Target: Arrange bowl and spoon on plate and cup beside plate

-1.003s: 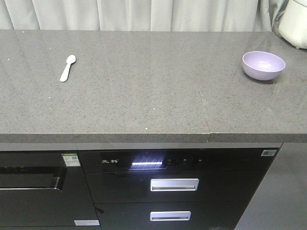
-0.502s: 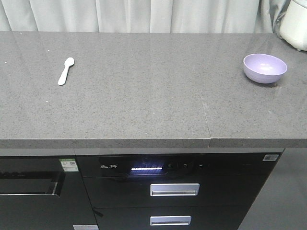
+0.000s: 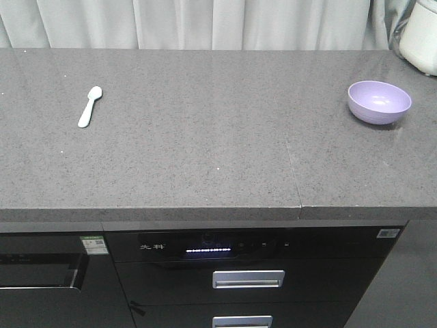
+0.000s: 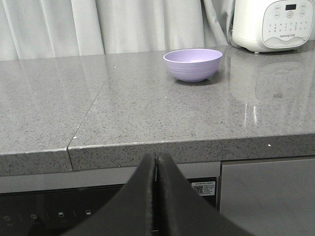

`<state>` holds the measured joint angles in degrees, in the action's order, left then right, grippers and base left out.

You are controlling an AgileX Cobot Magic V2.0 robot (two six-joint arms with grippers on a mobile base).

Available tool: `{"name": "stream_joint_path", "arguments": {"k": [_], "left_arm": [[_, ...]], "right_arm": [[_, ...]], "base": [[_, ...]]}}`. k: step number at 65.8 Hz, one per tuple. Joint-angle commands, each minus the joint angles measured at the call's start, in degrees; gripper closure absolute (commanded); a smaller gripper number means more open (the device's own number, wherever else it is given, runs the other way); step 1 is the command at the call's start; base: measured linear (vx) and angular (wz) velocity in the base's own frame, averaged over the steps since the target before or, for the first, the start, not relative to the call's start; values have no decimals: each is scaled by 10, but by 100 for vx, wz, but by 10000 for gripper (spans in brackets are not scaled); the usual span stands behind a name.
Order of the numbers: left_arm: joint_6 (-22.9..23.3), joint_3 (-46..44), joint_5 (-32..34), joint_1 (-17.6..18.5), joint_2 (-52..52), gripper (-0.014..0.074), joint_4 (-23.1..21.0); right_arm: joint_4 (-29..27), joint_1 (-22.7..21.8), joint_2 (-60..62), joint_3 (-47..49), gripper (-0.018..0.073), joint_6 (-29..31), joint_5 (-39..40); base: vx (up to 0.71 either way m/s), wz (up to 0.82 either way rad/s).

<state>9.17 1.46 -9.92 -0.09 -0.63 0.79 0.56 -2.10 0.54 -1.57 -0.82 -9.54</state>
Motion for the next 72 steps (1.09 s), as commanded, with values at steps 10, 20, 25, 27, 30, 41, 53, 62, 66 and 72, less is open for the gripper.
{"name": "stream_joint_path", "arguments": {"k": [10, 20, 25, 27, 30, 41, 53, 62, 66, 72], "left_arm": [[6, 17, 40, 0, -10, 602, 0], [6, 17, 40, 0, -10, 602, 0], [6, 17, 40, 0, -10, 602, 0], [6, 17, 40, 0, -10, 602, 0], [6, 17, 40, 0, -10, 602, 0], [6, 17, 40, 0, -10, 602, 0], [6, 17, 40, 0, -10, 602, 0], [6, 17, 40, 0, -10, 602, 0], [6, 17, 40, 0, -10, 602, 0], [6, 17, 40, 0, -10, 602, 0]], "right_arm": [[6, 0, 8, -9, 564, 1, 41], [6, 0, 8, -9, 564, 1, 41], [6, 0, 8, -9, 564, 1, 41], [6, 0, 8, -9, 564, 1, 41], [6, 0, 8, -9, 564, 1, 41], [6, 0, 8, -9, 564, 1, 41], [6, 0, 8, -9, 564, 1, 41], [6, 0, 8, -9, 564, 1, 41], [6, 0, 8, -9, 564, 1, 41], [6, 0, 8, -9, 564, 1, 41]], "base": [[5, -1], [5, -1], [5, -1], [5, -1], [5, -1], [5, -1], [4, -1], [4, -1], [4, 0], [3, 0]]}}
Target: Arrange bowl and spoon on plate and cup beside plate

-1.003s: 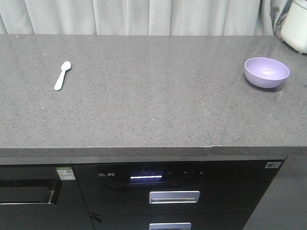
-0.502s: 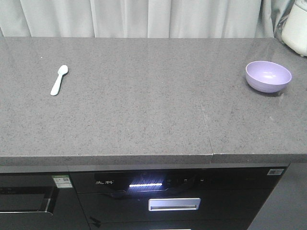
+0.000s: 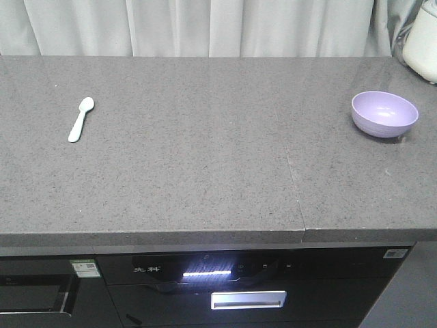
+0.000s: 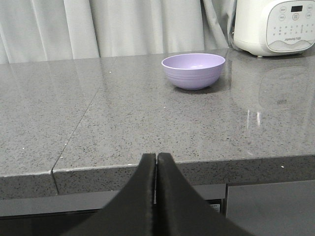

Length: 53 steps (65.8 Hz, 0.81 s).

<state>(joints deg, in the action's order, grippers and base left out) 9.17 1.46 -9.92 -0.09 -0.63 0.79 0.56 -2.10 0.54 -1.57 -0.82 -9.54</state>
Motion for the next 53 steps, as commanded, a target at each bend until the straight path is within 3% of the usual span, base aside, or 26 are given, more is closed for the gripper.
{"name": "stream_joint_path", "arguments": {"k": [1, 53], "left_arm": [[6, 17, 40, 0, -10, 602, 0], [6, 17, 40, 0, -10, 602, 0]], "right_arm": [[6, 0, 8, -9, 564, 1, 41], [6, 0, 8, -9, 564, 1, 41]], "base": [[3, 0], [1, 0]]}}
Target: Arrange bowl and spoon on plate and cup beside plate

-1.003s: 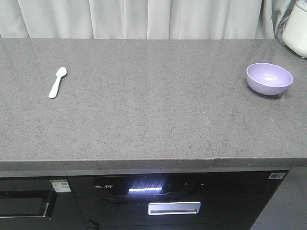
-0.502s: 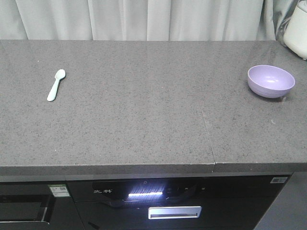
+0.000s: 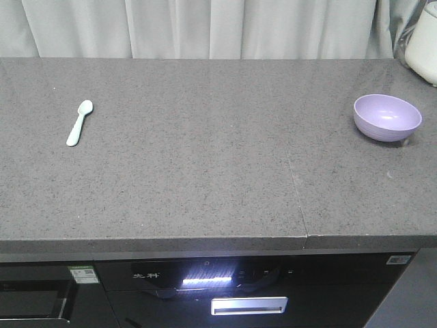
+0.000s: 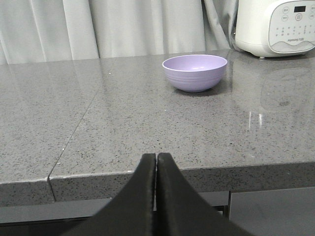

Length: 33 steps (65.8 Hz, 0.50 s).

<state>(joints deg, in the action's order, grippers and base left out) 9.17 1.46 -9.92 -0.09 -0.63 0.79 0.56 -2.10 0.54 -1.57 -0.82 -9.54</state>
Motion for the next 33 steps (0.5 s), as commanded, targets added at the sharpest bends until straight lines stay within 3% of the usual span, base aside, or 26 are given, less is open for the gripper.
{"name": "stream_joint_path", "arguments": {"k": [1, 33], "left_arm": [[6, 17, 40, 0, -10, 602, 0], [6, 17, 40, 0, -10, 602, 0]], "right_arm": [[6, 0, 8, -9, 564, 1, 41], [6, 0, 8, -9, 564, 1, 41]], "base": [[1, 0], [1, 0]]}}
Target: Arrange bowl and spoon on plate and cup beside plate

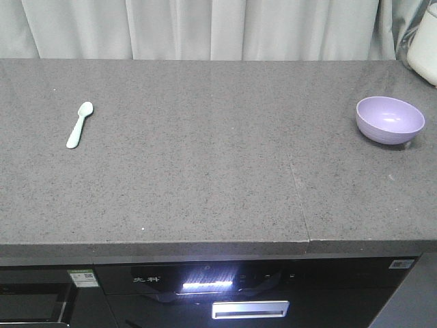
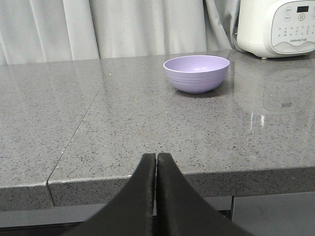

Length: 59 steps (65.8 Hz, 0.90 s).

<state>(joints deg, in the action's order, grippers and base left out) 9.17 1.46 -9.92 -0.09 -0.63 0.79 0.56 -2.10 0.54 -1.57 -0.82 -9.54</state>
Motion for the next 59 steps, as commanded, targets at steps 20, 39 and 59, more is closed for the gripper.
{"name": "stream_joint_path", "arguments": {"k": [20, 39, 59], "left_arm": [[6, 17, 40, 0, -10, 602, 0], [6, 17, 40, 0, -10, 602, 0], [6, 17, 40, 0, -10, 602, 0]], "right_arm": [[6, 0, 8, -9, 564, 1, 40], [6, 0, 8, -9, 564, 1, 40], [6, 0, 8, -9, 564, 1, 40]], "base": [[2, 1], [2, 1], [2, 1]]}}
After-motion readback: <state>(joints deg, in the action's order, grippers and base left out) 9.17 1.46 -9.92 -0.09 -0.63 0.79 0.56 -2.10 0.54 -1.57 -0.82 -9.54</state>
